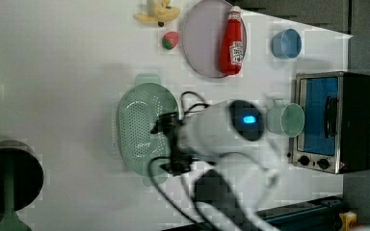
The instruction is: Drag strainer right to left.
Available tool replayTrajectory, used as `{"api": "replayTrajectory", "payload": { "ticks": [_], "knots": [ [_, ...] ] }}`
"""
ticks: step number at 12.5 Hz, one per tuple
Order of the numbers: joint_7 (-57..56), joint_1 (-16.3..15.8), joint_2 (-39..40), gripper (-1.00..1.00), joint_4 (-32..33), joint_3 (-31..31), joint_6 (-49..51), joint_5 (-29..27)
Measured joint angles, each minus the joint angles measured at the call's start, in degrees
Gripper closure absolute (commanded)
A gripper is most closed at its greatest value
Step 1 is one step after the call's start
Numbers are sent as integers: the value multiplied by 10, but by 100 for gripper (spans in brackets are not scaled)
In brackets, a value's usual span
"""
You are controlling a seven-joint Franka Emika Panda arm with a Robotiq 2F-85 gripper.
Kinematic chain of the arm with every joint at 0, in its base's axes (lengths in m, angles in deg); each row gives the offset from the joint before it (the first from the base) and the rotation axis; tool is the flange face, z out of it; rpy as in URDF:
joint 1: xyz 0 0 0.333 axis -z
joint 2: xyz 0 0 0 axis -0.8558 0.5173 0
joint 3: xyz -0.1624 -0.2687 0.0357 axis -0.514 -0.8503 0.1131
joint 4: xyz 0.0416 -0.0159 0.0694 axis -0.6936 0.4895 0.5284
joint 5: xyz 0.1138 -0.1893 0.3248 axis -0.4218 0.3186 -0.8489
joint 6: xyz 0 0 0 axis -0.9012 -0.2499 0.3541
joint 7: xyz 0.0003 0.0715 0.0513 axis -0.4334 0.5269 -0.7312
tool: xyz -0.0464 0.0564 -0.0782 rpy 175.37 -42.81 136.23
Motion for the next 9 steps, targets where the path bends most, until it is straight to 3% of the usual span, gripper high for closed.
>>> {"api": "replayTrajectory", "payload": {
  "ticks": [5,9],
  "knots": [
    [-184,9,-253,-100,-40,-114,171,16],
    [-380,35,-405,-100,-41,-225,237,132]
  ]
}}
